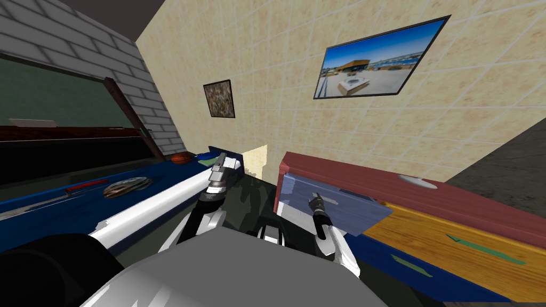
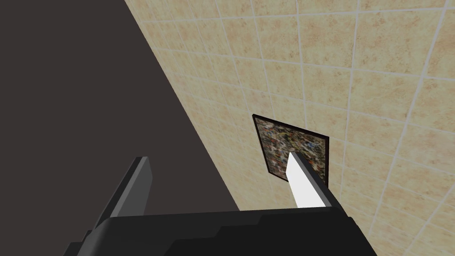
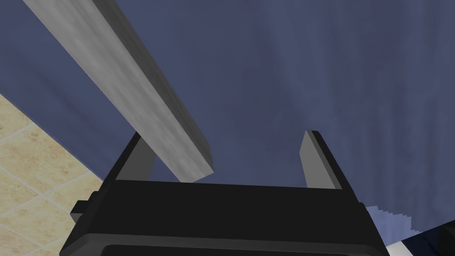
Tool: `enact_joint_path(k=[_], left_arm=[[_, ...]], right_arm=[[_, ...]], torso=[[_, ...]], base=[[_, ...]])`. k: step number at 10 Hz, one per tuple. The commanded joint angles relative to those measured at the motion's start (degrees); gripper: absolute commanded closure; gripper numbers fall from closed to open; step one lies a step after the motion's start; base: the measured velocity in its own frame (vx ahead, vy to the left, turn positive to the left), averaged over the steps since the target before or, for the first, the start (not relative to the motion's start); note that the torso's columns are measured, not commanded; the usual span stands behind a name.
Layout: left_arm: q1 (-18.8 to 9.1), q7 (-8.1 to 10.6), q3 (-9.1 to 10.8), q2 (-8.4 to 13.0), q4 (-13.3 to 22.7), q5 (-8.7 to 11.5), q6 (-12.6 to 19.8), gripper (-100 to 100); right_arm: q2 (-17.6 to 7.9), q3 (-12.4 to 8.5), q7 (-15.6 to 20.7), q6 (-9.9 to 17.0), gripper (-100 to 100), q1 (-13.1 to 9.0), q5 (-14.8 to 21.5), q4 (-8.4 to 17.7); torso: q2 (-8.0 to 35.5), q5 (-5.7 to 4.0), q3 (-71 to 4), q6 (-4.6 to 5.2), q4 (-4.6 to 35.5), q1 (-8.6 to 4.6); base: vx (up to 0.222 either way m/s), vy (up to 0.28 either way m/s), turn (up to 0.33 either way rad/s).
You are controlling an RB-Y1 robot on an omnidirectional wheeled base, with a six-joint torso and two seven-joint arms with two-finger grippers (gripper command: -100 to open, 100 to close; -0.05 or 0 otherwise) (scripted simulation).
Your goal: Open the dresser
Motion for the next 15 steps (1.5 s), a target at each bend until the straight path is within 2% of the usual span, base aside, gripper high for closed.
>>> enact_joint_path(k=[1,2,3,4,5,6,7,8,9,11,12,13,14,15], left_arm=[[0.0,0.0,0.0,0.0,0.0,0.0,0.0,0],[0.0,0.0,0.0,0.0,0.0,0.0,0.0,0],[0.0,0.0,0.0,0.0,0.0,0.0,0.0,0],[0.0,0.0,0.0,0.0,0.0,0.0,0.0,0],[0.0,0.0,0.0,0.0,0.0,0.0,0.0,0],[0.0,0.0,0.0,0.0,0.0,0.0,0.0,0],[0.0,0.0,0.0,0.0,0.0,0.0,0.0,0],[0.0,0.0,0.0,0.0,0.0,0.0,0.0,0],[0.0,0.0,0.0,0.0,0.0,0.0,0.0,0],[0.0,0.0,0.0,0.0,0.0,0.0,0.0,0],[0.0,0.0,0.0,0.0,0.0,0.0,0.0,0],[0.0,0.0,0.0,0.0,0.0,0.0,0.0,0],[0.0,0.0,0.0,0.0,0.0,0.0,0.0,0],[0.0,0.0,0.0,0.0,0.0,0.0,0.0,0]], right_arm=[[0.3,-0.2,3.9,-2.2,100,1.0,-0.9,0.8],[0.3,-0.2,3.9,-2.2,100,1.0,-0.9,0.8],[2.0,-2.7,6.1,-4.7,100,2.5,-4.1,-0.6],[2.0,-3.8,7.9,-6.7,100,2.5,-5.3,-0.6],[2.0,-3.8,9.9,-8.6,100,2.5,-6.1,-0.6],[2.0,-3.8,11.4,-8.6,100,2.5,-6.1,-0.6],[3.8,-7.0,13.0,-11.1,100,4.1,-8.8,-2.0],[3.8,-7.4,14.8,-13.0,100,4.1,-10.4,-2.0],[3.8,-7.4,16.5,-14.9,100,4.1,-11.2,-2.0],[3.8,-7.4,19.0,-14.9,100,4.1,-11.2,-2.0],[5.5,-10.4,20.9,-17.6,100,5.6,-14.1,-3.4],[5.5,-11.0,22.1,-19.0,100,5.6,-15.6,-3.4],[5.5,-11.0,23.8,-20.8,100,5.6,-16.3,-3.4],[5.5,-11.0,25.5,-21.3,100,5.6,-16.3,-3.4]], torso=[[0.1,0.03,0.1,-0.1,0.1,0.05],[0.2,0.08,0.1,-0.09,0.1,0.15],[0.1,0.1,0.1,-0.07,0.1,0.22],[0.0,0.15,0.0,0.25,0.0,0.28],[-0.1,0.14,0.0,0.13,0.0,0.2],[0.1,0.09,0.0,-0.14,0.1,0.15],[0.1,0.07,0.1,-0.19,0.2,0.15],[0.1,0.16,0.1,0.18,0.1,0.22],[0.1,0.14,0.1,0.11,0.1,0.18],[0.2,0.13,0.1,-0.21,0.3,0.25],[0.2,0.19,0.1,-0.18,0.3,0.36],[0.3,0.43,0.2,0.35,0.4,0.45],[0.5,0.48,0.2,0.36,0.6,0.3],[0.7,0.47,0.4,0.17,0.7,0.24]], base=[[-0.005,-0.013,0.015],[-0.005,-0.013,0.005],[0.034,0.051,-0.173],[0.044,0.09,-0.145],[0.015,0.047,-0.053],[0.0,0.0,0.0],[0.041,0.044,-0.146],[0.034,0.076,-0.143],[0.007,0.04,-0.041],[-0.001,-0.006,0.014],[0.03,0.067,-0.177],[0.035,0.09,-0.12],[0.019,0.048,-0.019],[0.007,0.007,0.003]])
